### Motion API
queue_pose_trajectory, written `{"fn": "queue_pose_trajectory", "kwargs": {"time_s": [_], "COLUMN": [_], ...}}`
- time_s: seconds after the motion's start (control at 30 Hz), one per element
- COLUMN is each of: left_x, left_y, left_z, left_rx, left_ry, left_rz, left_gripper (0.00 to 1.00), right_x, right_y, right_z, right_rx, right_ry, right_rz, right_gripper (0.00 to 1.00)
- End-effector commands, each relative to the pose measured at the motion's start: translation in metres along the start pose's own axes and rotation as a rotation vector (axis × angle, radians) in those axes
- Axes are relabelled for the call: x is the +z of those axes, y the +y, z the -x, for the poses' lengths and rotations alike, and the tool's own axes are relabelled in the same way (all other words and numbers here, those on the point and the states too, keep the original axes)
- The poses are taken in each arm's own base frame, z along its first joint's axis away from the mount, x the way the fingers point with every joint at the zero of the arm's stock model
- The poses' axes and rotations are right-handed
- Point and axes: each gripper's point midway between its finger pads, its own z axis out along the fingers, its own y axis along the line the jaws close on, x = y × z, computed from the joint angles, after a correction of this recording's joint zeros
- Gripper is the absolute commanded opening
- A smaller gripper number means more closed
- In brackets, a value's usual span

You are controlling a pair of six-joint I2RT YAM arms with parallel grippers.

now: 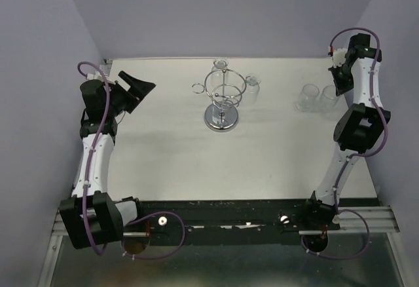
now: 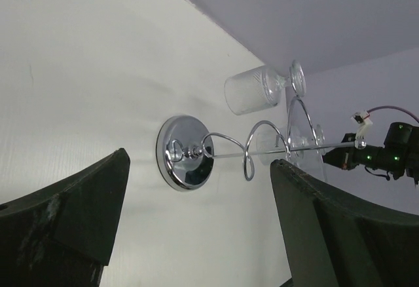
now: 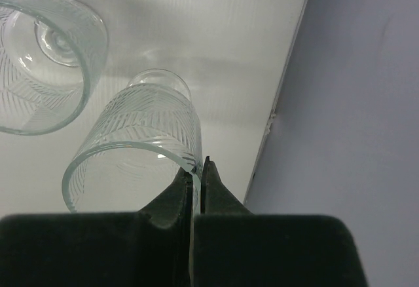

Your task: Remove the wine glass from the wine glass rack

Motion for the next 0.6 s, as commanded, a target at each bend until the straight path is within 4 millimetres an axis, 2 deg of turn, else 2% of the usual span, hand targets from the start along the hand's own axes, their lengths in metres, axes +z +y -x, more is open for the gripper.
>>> {"fn": "queue_pose_trajectory", "kwargs": {"time_s": [0.0,0.33,0.57], "left_x": [-0.008,-0.008,-0.011], "left_y": [-0.014,-0.024,-0.032], "left_z": [0.017,0.028,0.033], "left_rx": [0.102,0.158,0.185], "left_ry": [-0.040,-0.044,-0.046], "left_rz": [-0.011,-0.027,-0.041], "left_gripper": [0.99,0.99,0.99], "right_x": [0.005,0.026,0.042], "right_y": [-0.005,-0.009,-0.001], "right_z": [0.001,0.004,-0.002], "right_rx": [0.023,0.037,0.064], "right_ry": [0.012,0.024,0.056], "right_rz": [0.007,0.011,0.052], "right_gripper": [0.01,0.01,0.01]}}
